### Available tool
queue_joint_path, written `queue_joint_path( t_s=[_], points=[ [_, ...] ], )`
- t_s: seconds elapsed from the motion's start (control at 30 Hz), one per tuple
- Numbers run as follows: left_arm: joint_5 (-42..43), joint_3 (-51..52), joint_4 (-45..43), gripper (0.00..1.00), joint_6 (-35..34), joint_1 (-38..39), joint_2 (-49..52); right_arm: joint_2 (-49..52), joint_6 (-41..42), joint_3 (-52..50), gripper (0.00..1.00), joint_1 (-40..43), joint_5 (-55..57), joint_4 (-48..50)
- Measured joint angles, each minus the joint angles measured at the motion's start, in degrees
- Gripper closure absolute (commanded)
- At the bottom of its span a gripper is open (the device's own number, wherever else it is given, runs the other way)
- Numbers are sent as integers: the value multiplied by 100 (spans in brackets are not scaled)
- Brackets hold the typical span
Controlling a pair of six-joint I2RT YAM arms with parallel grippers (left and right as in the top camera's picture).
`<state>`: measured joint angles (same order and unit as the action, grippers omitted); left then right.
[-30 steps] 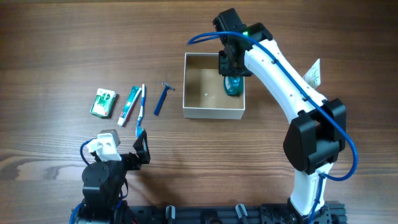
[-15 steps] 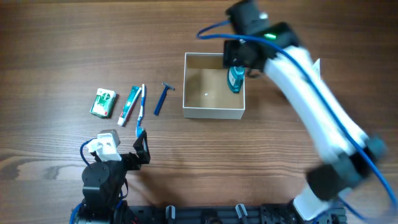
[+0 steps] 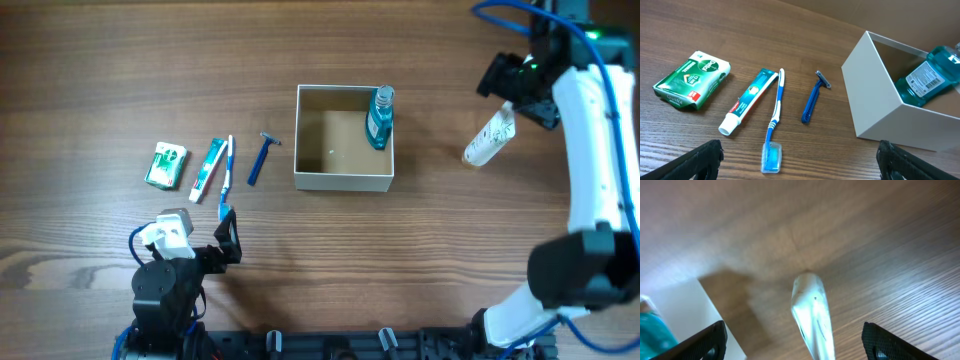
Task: Pack container
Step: 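Grasp the white conditioner bottle with the right gripper, then place the conditioner bottle in the box beside the mouthwash, retract right arm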
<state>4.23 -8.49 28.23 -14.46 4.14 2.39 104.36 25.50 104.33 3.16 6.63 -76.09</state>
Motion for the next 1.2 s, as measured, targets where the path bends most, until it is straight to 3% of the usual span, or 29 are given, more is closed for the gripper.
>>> queue_joint_path(
  t_s=[0.13,0.2,0.23,0.4,0.53,0.63,0.8,1.03,1.2],
  points=[
    [0,0,0,0,0,0,0,492,-136,-4,73,0,-120,-330],
    [0,0,0,0,0,0,0,560,-136,-4,91,0,-133,-380],
    [0,0,0,0,0,0,0,560,-142,-7,96,2,-146,-400],
    [0,0,2,0,0,0,0,470,-92,-9,96,0,-155,-446],
    [0,0,2,0,0,0,0,-520,-26,-85,96,-181,-190,-459],
    [-2,0,4,0,0,0,-2,-2205,-94,-37,96,-1281,-553,-452],
    [0,0,0,0,0,0,0,-2863,-96,-35,96,-3381,-785,-181],
    [0,0,2,0,0,0,0,-1565,-11,-33,96,-3724,-514,435],
    [0,0,2,0,0,0,0,-455,286,-50,96,-3724,146,216]
  ],
)
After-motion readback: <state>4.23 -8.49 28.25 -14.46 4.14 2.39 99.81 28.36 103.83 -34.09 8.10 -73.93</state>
